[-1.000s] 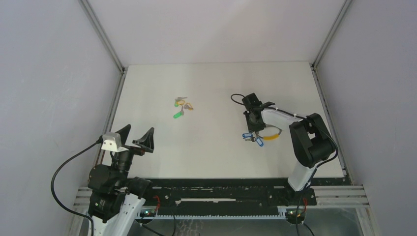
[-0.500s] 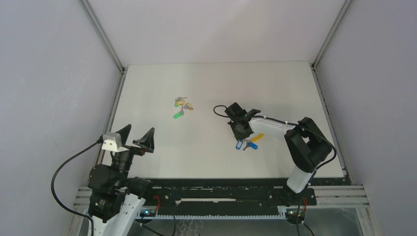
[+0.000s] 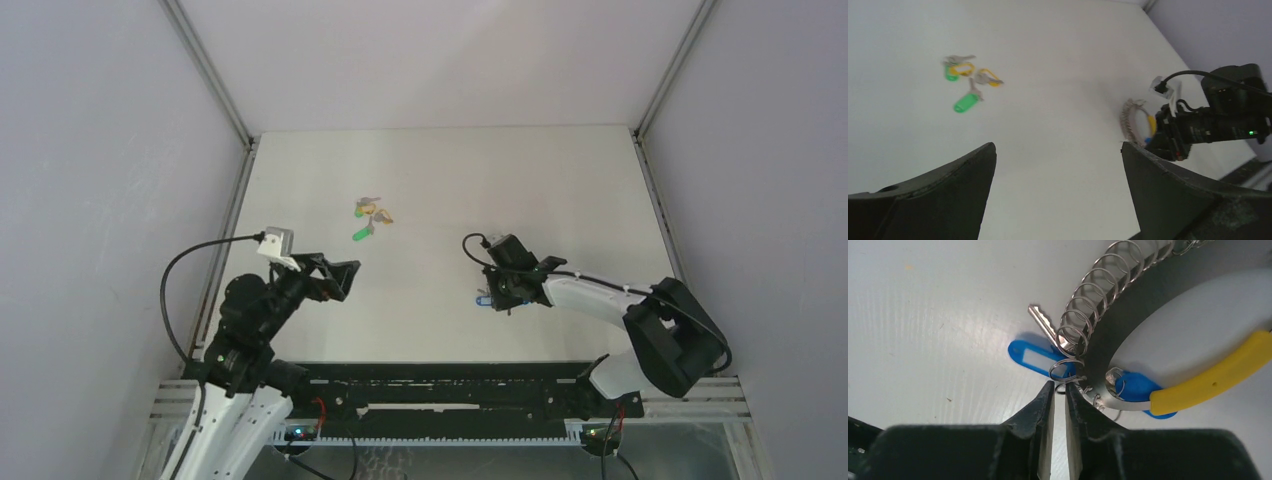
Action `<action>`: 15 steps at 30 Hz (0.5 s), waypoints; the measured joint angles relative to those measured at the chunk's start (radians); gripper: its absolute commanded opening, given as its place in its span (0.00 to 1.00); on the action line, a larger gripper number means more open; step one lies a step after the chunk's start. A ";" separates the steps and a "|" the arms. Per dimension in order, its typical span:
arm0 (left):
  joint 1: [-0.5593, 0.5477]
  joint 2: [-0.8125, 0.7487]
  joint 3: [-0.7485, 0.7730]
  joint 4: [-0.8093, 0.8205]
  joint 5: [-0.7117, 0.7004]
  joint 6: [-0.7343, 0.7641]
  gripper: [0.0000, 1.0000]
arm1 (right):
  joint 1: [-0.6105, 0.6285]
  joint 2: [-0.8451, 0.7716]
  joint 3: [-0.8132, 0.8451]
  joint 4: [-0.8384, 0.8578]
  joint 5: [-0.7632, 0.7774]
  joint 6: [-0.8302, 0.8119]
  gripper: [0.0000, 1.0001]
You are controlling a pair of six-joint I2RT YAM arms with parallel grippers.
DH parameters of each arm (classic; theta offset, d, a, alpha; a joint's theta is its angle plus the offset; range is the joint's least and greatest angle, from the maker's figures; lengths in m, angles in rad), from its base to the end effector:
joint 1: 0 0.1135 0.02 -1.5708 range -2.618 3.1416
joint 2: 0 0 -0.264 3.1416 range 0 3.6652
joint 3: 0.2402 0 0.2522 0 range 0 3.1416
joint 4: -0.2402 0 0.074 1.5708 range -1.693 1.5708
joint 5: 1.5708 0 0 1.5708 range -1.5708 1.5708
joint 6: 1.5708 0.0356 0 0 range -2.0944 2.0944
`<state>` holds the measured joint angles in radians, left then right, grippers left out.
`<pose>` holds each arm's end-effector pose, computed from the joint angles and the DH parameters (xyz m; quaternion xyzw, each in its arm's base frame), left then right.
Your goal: Put the keys on the keyring
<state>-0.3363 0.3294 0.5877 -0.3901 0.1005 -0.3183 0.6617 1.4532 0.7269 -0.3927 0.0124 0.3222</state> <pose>0.0934 -0.0364 0.3051 0.0399 0.7509 -0.2474 0.6111 0.2053 0.1593 0.1593 -0.1633 0.9608 0.1005 0.2003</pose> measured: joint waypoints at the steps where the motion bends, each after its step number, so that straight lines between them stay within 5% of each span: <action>1: -0.001 0.016 -0.012 0.019 0.023 -0.027 0.99 | -0.006 -0.018 -0.022 0.009 -0.008 0.008 0.16; 8: -0.058 0.070 -0.141 0.182 0.098 -0.187 0.99 | -0.030 -0.157 -0.086 0.036 -0.020 0.038 0.35; 15: -0.119 0.163 -0.246 0.366 0.090 -0.260 0.99 | -0.037 -0.207 -0.047 -0.014 0.003 0.024 0.37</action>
<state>-0.4557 0.4927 0.3416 -0.0238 0.1902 -0.5781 0.6243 1.2461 0.6800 -0.4065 0.0154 0.3466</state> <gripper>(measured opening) 0.993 0.375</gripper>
